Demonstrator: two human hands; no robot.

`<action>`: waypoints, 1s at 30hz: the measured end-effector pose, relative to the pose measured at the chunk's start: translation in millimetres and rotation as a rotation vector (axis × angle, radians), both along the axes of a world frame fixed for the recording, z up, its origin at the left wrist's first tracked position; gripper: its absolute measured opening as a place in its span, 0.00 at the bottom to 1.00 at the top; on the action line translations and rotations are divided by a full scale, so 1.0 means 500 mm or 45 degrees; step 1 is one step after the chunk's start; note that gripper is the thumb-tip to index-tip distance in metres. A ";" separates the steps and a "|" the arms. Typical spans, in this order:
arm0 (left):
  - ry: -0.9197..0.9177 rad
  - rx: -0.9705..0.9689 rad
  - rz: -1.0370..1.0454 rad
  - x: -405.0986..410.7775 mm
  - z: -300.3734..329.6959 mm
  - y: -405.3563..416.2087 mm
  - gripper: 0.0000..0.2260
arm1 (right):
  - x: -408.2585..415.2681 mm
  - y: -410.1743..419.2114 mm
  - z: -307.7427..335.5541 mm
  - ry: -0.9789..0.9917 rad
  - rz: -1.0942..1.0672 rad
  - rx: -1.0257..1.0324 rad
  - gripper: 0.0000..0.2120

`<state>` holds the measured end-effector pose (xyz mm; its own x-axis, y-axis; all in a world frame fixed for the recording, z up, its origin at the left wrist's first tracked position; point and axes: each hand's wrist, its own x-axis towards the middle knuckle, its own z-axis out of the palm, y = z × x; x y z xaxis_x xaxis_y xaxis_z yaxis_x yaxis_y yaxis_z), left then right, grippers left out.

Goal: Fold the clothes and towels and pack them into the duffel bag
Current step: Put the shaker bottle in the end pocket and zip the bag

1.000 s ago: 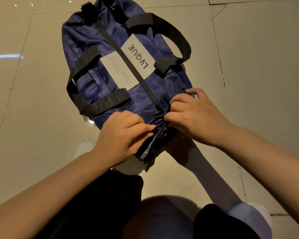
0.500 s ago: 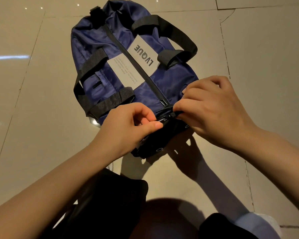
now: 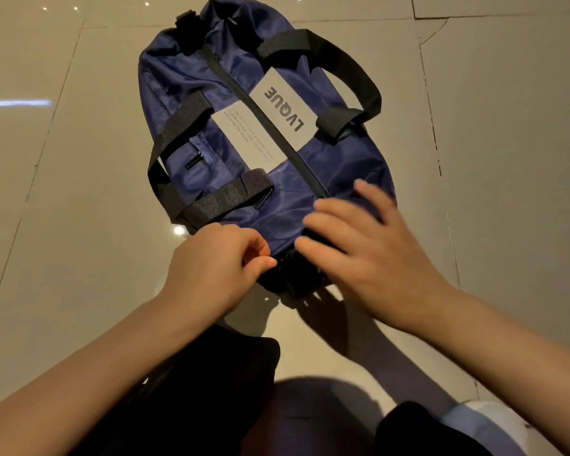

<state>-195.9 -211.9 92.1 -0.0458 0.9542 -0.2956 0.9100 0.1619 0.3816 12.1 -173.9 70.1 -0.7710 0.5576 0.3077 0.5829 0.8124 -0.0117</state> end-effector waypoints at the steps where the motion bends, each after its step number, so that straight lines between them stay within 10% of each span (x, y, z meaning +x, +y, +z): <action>1: 0.049 0.007 -0.035 0.001 -0.004 0.000 0.06 | -0.010 -0.004 -0.013 -0.090 0.051 0.005 0.10; 11: -0.811 0.086 0.487 -0.024 -0.002 0.002 0.04 | 0.006 0.114 0.093 0.195 -0.257 -0.187 0.09; 30: -0.627 0.142 0.380 -0.019 -0.045 -0.022 0.09 | -0.063 0.046 0.015 -0.200 0.121 -0.128 0.06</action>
